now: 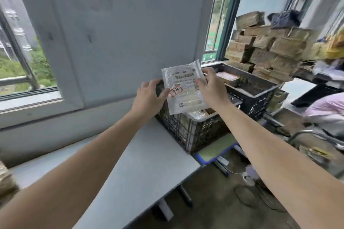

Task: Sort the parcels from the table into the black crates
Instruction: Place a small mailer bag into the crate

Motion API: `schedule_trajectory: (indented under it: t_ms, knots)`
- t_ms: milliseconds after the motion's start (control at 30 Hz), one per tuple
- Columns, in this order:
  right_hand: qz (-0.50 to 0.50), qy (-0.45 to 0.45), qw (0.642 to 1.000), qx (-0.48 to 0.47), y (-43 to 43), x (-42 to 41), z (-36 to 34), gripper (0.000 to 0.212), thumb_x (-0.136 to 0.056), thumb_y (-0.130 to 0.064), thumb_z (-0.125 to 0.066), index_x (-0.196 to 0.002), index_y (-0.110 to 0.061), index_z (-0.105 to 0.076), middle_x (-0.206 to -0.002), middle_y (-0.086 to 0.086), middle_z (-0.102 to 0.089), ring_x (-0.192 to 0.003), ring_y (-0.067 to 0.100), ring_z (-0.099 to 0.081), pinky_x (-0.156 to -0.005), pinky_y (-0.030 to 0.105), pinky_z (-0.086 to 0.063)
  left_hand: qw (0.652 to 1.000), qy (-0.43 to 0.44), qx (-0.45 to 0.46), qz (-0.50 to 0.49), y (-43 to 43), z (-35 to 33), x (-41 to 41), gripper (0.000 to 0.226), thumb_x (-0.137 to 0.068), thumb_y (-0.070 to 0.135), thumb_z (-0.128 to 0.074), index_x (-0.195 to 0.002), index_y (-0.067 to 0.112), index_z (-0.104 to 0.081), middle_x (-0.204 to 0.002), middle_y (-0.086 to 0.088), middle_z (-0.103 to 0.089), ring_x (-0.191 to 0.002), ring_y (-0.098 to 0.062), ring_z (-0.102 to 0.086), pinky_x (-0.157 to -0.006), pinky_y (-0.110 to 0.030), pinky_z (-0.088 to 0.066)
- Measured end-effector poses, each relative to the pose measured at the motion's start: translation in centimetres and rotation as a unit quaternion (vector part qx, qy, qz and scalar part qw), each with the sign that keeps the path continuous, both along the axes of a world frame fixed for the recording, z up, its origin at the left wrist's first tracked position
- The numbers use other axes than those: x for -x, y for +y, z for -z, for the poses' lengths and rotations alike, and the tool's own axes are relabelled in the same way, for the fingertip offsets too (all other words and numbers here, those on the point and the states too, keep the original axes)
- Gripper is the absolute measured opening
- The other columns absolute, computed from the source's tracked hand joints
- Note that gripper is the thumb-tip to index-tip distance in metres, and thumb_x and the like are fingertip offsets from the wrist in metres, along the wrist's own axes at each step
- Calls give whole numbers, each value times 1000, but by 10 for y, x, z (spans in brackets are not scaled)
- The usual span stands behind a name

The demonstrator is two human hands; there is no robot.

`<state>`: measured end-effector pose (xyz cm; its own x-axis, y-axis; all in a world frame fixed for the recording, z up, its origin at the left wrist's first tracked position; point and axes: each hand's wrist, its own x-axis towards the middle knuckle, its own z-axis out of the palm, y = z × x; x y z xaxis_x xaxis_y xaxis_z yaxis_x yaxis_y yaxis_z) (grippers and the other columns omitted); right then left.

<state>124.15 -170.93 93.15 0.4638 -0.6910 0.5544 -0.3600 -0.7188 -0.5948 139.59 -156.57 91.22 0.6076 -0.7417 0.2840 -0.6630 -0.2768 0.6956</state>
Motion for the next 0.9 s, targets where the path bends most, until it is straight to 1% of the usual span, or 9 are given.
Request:
schedule_trajectory:
  t_ms: [67,167,233,367,533,600,700,800,900]
  knots:
    - [21,-2,1000,-11,-38,21,-3,28,-101,-23,-55,-126,-11,-53,-87,-9,-54,-70,8,-52,-47,4,-32,1000,-11,-19,9,-31,-2,17,58,-98,49,-49,-147,21,-39,-145,-11,-40,-137,-30,-35,-112,-44,-33]
    - [42,-12,999,-22,-89,44,-4,27,-101,-24,-55,-125,-13,-53,-93,-7,-56,-71,6,-54,-48,6,-32,998,-32,-40,22,-75,-3,33,62,-99,52,-45,-151,21,-33,-151,-10,-34,-141,-31,-28,-112,-46,-30]
    - [52,-8,998,-30,-119,53,-1,29,-101,-25,-54,-127,-13,-51,-98,-6,-55,-77,12,-55,-53,12,-36,997,-49,-52,28,-106,-2,39,62,-99,54,-43,-151,23,-30,-153,-8,-30,-143,-32,-25,-111,-49,-30]
    - [56,20,998,-36,-179,65,14,28,-102,-24,-53,-128,-16,-50,-95,-8,-55,-71,1,-54,-49,12,-37,994,-78,-57,43,-178,6,43,61,-99,54,-42,-151,24,-28,-153,-4,-26,-143,-32,-22,-108,-51,-34]
    - [56,45,997,-35,-271,68,20,25,-102,-22,-53,-126,-14,-52,-98,-4,-61,-76,10,-59,-55,17,-42,988,-123,-67,60,-284,18,40,64,-99,58,-38,-154,27,-22,-161,-3,-15,-149,-27,-10,-114,-53,-31]
    - [66,54,996,-37,-311,68,19,23,-102,-21,-54,-123,-13,-53,-98,-3,-62,-75,9,-60,-55,18,-44,988,-122,-72,67,-323,22,39,64,-99,57,-38,-154,28,-21,-162,-3,-14,-149,-26,-8,-116,-53,-29]
    - [95,85,992,-15,-363,75,17,21,-101,-20,-55,-121,-11,-52,-95,-5,-60,-71,1,-57,-53,16,-40,981,-145,-96,82,-371,27,42,65,-100,57,-37,-155,28,-19,-163,-4,-11,-150,-26,-4,-117,-52,-23]
    - [123,118,985,-4,-418,81,20,21,-102,-20,-53,-121,-12,-51,-95,-2,-62,-69,8,-59,-52,21,-41,978,-155,-106,95,-422,34,42,66,-100,57,-37,-156,28,-17,-163,-4,-8,-151,-26,-1,-117,-52,-20]
    - [147,185,972,3,-468,95,35,25,-102,-24,-52,-125,-15,-50,-100,3,-66,-76,20,-60,-56,31,-41,975,-157,-117,110,-465,43,48,68,-99,59,-37,-156,30,-14,-164,-3,-6,-151,-26,1,-119,-54,-18]
